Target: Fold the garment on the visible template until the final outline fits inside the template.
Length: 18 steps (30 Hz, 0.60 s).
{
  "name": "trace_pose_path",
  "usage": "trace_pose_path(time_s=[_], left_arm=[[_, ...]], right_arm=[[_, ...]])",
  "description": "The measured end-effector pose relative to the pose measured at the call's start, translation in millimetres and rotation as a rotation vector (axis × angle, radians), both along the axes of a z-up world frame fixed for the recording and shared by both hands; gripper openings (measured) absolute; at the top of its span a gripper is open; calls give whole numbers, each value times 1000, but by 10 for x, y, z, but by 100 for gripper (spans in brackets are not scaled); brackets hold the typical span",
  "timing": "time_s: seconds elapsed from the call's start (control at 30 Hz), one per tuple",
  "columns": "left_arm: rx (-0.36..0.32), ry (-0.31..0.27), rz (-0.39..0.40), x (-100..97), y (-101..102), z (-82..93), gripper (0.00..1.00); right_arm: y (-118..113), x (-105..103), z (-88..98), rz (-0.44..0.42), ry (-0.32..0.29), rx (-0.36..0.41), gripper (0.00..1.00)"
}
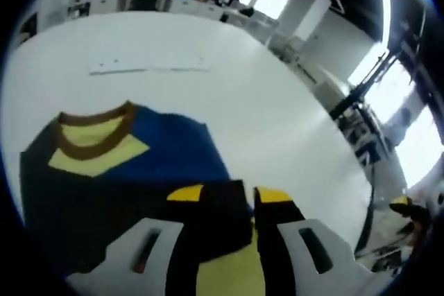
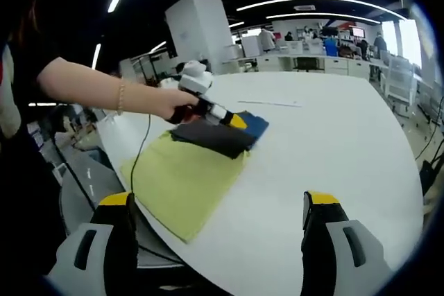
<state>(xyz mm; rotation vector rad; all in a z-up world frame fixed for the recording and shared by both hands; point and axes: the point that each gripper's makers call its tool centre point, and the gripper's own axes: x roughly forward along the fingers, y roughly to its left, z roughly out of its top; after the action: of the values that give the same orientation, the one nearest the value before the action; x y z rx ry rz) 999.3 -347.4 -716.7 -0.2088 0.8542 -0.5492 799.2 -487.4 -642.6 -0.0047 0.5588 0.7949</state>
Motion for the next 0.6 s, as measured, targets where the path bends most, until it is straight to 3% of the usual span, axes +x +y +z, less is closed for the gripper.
trace_pose_path(time_s=[0.2,0.37,0.6], left_arm=[[32,-42,-57,-122,201,102,35],[101,-81,-107,-256,495,195,40],[124,-106,-93,-392,940,361,50]], right_arm=[[191,-27,44,13,-9,7,100],[301,-66,45,16,-3,5,100],[485,-90,82,20,-11,8,100]])
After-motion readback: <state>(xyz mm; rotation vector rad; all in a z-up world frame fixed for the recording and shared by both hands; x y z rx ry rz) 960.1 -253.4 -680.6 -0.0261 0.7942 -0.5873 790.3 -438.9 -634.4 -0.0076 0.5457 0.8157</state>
